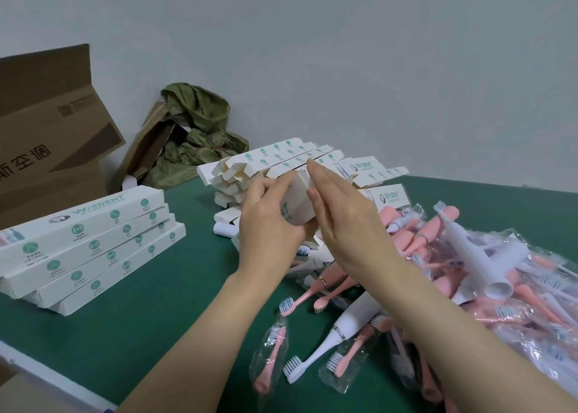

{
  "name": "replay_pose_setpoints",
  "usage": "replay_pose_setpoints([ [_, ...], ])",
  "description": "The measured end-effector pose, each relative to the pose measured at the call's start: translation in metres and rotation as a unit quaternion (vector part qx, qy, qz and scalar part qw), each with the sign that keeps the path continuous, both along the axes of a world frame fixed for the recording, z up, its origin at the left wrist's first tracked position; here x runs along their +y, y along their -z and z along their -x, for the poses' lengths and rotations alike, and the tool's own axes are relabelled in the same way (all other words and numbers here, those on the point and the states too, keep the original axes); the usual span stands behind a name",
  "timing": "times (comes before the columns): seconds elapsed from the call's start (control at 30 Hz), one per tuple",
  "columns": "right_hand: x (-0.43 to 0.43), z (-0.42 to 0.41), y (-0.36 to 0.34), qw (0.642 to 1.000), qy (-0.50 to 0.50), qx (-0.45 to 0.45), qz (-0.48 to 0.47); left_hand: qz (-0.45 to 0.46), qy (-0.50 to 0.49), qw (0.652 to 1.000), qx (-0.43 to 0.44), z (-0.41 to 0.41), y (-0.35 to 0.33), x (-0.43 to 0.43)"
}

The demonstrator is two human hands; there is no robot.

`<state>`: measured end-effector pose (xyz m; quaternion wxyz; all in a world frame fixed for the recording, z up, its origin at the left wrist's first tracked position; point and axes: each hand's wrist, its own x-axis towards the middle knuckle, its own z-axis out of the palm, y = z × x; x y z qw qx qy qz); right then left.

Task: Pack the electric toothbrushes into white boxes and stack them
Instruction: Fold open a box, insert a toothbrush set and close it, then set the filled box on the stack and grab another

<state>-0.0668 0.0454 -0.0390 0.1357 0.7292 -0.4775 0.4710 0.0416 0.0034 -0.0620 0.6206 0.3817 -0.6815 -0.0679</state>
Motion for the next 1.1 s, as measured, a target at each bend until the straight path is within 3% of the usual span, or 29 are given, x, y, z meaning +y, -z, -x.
replay_pose_setpoints([
  [0.3, 0.002, -0.012, 0.001, 0.991, 0.077, 0.087, 0.060, 0.014, 0.006, 1.000, 0.023, -0.001, -0.002, -0.003],
  [0.47, 0.000, -0.006, 0.000, 0.991, 0.076, 0.070, 0.083, -0.016, 0.041, 0.998, 0.034, 0.008, -0.004, 0.004],
  [0.53, -0.001, 0.001, -0.002, 0.995, 0.077, 0.013, 0.066, -0.068, 0.058, 0.996, -0.004, 0.013, -0.005, 0.004],
  [0.63, -0.002, 0.009, -0.010, 0.989, 0.065, -0.124, 0.046, -0.079, -0.011, 0.991, -0.106, 0.009, 0.000, 0.002],
  [0.8, -0.005, 0.010, -0.013, 0.986, 0.051, -0.156, -0.026, -0.083, -0.005, 0.986, -0.144, -0.002, 0.001, -0.002],
  [0.93, -0.009, 0.018, -0.015, 0.967, 0.053, -0.244, -0.051, -0.037, -0.080, 0.968, -0.234, -0.017, -0.032, -0.012],
  [1.03, -0.009, 0.023, -0.013, 0.970, 0.064, -0.218, -0.085, -0.070, -0.155, 0.942, -0.289, -0.053, -0.073, -0.028],
  [1.1, -0.011, 0.024, -0.006, 0.976, 0.072, -0.138, -0.149, -0.138, -0.225, 0.896, -0.357, -0.088, -0.098, -0.039],
])
